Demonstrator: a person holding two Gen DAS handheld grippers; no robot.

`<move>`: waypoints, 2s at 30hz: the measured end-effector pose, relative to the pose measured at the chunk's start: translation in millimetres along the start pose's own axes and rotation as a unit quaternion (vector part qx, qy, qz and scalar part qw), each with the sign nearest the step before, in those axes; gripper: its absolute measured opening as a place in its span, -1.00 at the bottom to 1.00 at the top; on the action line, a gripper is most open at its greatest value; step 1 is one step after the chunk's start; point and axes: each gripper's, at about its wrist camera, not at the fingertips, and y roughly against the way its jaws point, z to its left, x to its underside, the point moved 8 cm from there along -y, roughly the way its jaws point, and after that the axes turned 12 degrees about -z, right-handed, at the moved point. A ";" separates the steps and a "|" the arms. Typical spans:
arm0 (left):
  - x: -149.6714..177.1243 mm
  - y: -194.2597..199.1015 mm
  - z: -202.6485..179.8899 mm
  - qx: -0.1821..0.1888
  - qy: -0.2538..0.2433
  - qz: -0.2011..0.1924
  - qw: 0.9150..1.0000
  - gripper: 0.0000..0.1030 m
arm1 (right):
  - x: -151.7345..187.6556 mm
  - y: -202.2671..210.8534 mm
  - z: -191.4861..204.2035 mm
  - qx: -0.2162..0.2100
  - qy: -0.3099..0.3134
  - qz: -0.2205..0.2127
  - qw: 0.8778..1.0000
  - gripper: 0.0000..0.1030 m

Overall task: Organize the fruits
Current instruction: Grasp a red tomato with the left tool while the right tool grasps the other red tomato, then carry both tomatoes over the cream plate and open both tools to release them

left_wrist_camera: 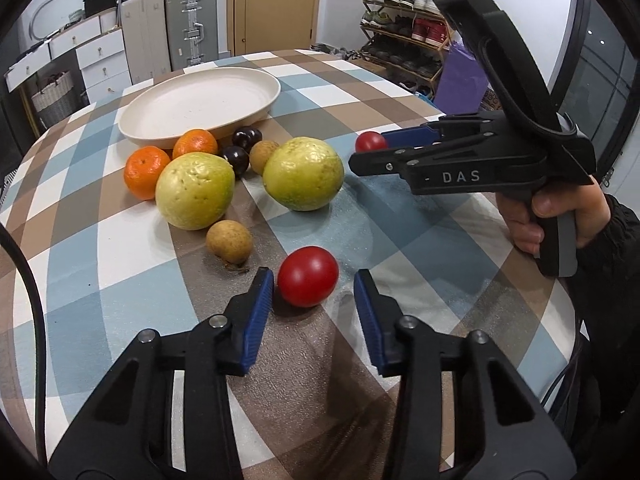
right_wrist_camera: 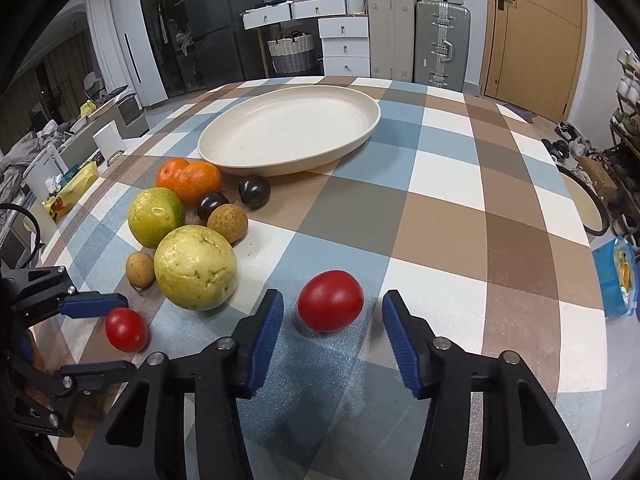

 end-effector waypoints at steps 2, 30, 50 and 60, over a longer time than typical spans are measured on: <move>-0.6 -0.3 0.6 0.003 0.003 -0.001 1.000 -0.45 | 0.0 0.2 0.6 -0.003 -0.003 0.000 1.000 0.00; -44.9 39.6 52.8 -0.050 0.056 -0.095 0.993 -0.46 | -41.2 36.4 30.0 -0.049 -0.006 -0.107 0.993 -0.39; -95.8 11.2 96.7 -0.083 0.062 -0.117 0.988 -0.45 | -72.6 19.3 31.1 -0.074 0.001 -0.118 0.990 -0.39; -111.4 -11.6 114.6 -0.089 0.075 -0.120 0.986 -0.46 | -86.4 0.2 24.2 -0.074 -0.005 -0.114 0.991 -0.39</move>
